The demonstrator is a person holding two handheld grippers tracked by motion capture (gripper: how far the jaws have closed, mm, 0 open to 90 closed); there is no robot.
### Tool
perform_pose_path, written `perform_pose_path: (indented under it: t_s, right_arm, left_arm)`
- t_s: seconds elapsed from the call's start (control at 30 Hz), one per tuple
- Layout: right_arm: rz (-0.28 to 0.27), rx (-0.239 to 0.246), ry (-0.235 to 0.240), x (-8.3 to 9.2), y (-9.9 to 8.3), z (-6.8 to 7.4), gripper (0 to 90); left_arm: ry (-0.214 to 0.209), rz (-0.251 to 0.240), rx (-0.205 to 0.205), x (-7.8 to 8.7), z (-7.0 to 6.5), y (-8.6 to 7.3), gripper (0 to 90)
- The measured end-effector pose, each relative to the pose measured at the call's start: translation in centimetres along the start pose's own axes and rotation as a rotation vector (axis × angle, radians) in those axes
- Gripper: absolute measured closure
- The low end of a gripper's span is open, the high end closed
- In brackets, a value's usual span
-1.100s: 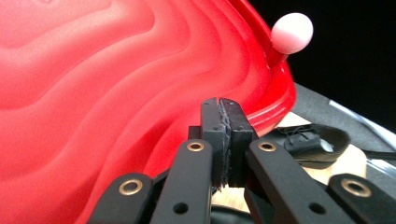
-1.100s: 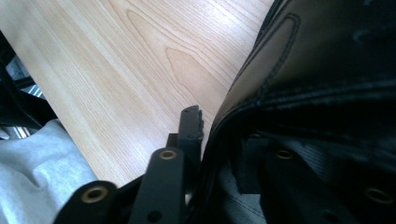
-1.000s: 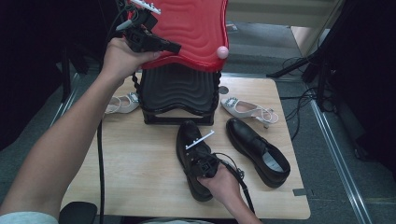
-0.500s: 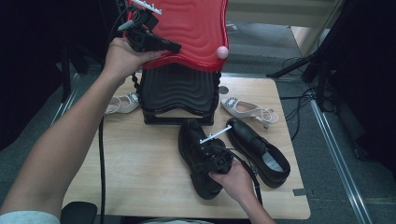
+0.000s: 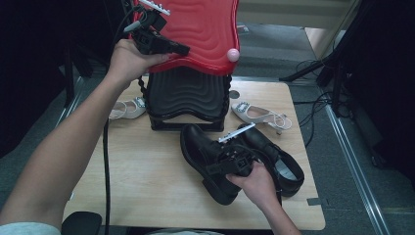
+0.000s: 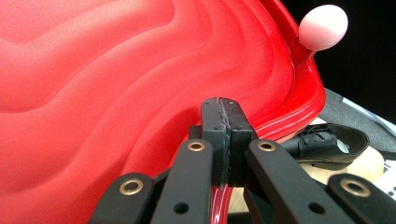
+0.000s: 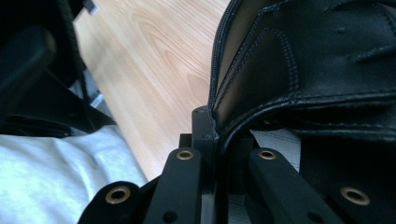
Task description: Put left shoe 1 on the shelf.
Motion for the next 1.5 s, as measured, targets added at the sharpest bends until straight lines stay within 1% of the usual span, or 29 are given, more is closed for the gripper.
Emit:
perform_pose_path:
  t_s: [0.07, 0.1, 0.13, 0.23, 0.33, 0.37, 0.4, 0.47, 0.53, 0.57, 0.63, 0.7, 0.73, 0.77, 0.9, 1.03, 1.07, 1.1, 1.13, 1.17, 1.2, 1.23, 1.27, 1.3, 1.33, 1.37, 1.4, 1.43, 1.5]
  right_arm:
    - [-0.009, 0.002, 0.008, 0.2, 0.1, 0.1, 87.6]
    - [-0.023, 0.008, 0.019, 0.8, 0.5, 0.4, 87.6]
    - [-0.023, 0.008, 0.019, 0.8, 0.5, 0.4, 87.6]
    - [-0.047, 0.031, 0.024, 1.7, 1.4, 1.0, 87.5]
    - [-0.065, 0.038, 0.028, 2.5, 2.3, 1.3, 87.4]
    - [-0.065, 0.038, 0.028, 2.5, 2.3, 1.3, 87.4]
    - [-0.085, 0.044, 0.028, 3.1, 3.1, 1.5, 87.5]
    - [-0.092, 0.049, 0.030, 3.2, 3.3, 1.6, 87.5]
    - [-0.124, 0.071, 0.008, 3.9, 4.6, 1.9, 87.4]
    - [-0.124, 0.071, 0.008, 3.9, 4.6, 1.9, 87.4]
    - [-0.146, 0.076, -0.011, 4.0, 5.9, 1.8, 87.3]
    - [-0.159, 0.080, -0.030, 3.9, 6.9, 1.7, 87.3]
    - [-0.159, 0.080, -0.030, 3.9, 6.9, 1.7, 87.3]
    - [-0.176, 0.079, -0.048, 3.7, 7.9, 1.4, 87.3]
    - [-0.226, 0.096, -0.107, 3.1, 9.9, 0.9, 87.2]
    - [-0.248, 0.110, -0.173, 1.9, 11.4, 0.5, 87.2]
    - [-0.252, 0.111, -0.189, 1.4, 11.7, 0.3, 87.2]
    - [-0.258, 0.112, -0.208, 0.9, 12.0, 0.2, 87.1]
    - [-0.258, 0.112, -0.208, 0.9, 12.0, 0.2, 87.1]
    - [-0.271, 0.122, -0.237, 0.0, 12.3, 0.0, 87.3]
    - [-0.284, 0.141, -0.263, -0.4, 12.4, 0.1, 87.4]
    - [-0.301, 0.150, -0.278, -0.8, 12.6, 0.2, 87.3]
    - [-0.318, 0.160, -0.292, -1.2, 12.7, 0.2, 87.4]
    - [-0.318, 0.160, -0.292, -1.2, 12.7, 0.2, 87.4]
    - [-0.322, 0.153, -0.304, -1.6, 12.9, 0.3, 87.3]
    - [-0.332, 0.155, -0.329, -2.1, 13.1, 0.4, 87.3]
    - [-0.345, 0.170, -0.358, -2.7, 13.5, 0.7, 87.3]
    - [-0.350, 0.175, -0.375, -3.1, 13.7, 0.9, 87.3]
    - [-0.353, 0.173, -0.374, -3.4, 13.9, 1.1, 87.3]
  left_arm:
    - [0.005, 0.001, -0.001, 0.0, 0.0, 0.0, 89.9]
    - [0.006, 0.002, 0.001, 0.0, -0.1, 0.0, 90.0]
    - [0.007, 0.004, 0.002, 0.0, -0.1, 0.0, 90.0]
    - [0.012, 0.002, 0.010, -0.1, -0.2, 0.1, 90.0]
    - [0.005, 0.008, 0.007, 0.0, -0.1, 0.1, 90.0]
    - [0.005, 0.008, 0.007, 0.0, -0.1, 0.1, 90.0]
    - [0.000, 0.006, 0.011, 0.0, 0.0, 0.1, 90.0]
    - [-0.001, 0.005, 0.012, 0.0, 0.0, 0.1, 90.0]
    - [-0.003, 0.004, 0.014, 0.0, 0.0, 0.0, 90.0]
    - [-0.004, 0.003, 0.017, 0.0, 0.0, 0.0, 90.0]
    - [-0.008, 0.002, 0.024, 0.0, 0.0, 0.0, 90.0]
    - [-0.005, 0.003, 0.020, 0.0, 0.0, 0.0, 90.0]
    - [-0.005, 0.003, 0.020, 0.0, 0.0, 0.0, 90.0]
    - [-0.004, 0.005, 0.016, 0.0, 0.0, 0.0, 90.0]
    - [-0.006, 0.006, 0.017, 0.1, 0.0, 0.0, 90.0]
    - [-0.012, 0.003, 0.025, 0.0, 0.0, 0.0, 90.0]
    - [-0.012, 0.005, 0.019, 0.1, 0.1, 0.0, 90.0]
    - [-0.015, 0.006, 0.022, 0.1, 0.1, 0.0, 90.0]
    - [-0.015, 0.006, 0.022, 0.1, 0.1, 0.0, 90.0]
    - [-0.005, 0.005, 0.020, 0.1, 0.1, 0.0, 90.0]
    - [-0.011, 0.006, 0.020, 0.1, 0.0, 0.0, 90.0]
    - [-0.006, 0.005, 0.018, 0.1, 0.0, 0.0, 90.0]
    - [-0.006, 0.005, 0.018, 0.1, 0.0, 0.0, 90.0]
    - [-0.007, 0.004, 0.016, 0.1, 0.0, 0.0, 90.0]
    - [-0.011, 0.002, 0.021, 0.1, 0.0, -0.1, 90.0]
    - [-0.009, 0.000, 0.021, 0.1, 0.0, -0.1, 90.0]
    - [-0.008, -0.006, 0.018, 0.1, 0.0, -0.1, 90.0]
    - [-0.007, -0.012, 0.027, 0.1, 0.0, -0.2, 90.0]
    - [-0.008, -0.015, 0.028, 0.1, 0.0, -0.2, 90.0]
Point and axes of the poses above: each handheld gripper's, and its own axes: x roughly backward along the jaws, y roughly out of its top, z roughly to its left, the point moved 2 cm from there along -x, roughly forward along the jaws, and after that the axes turned 14 degrees about -y, right-handed, at the moved point
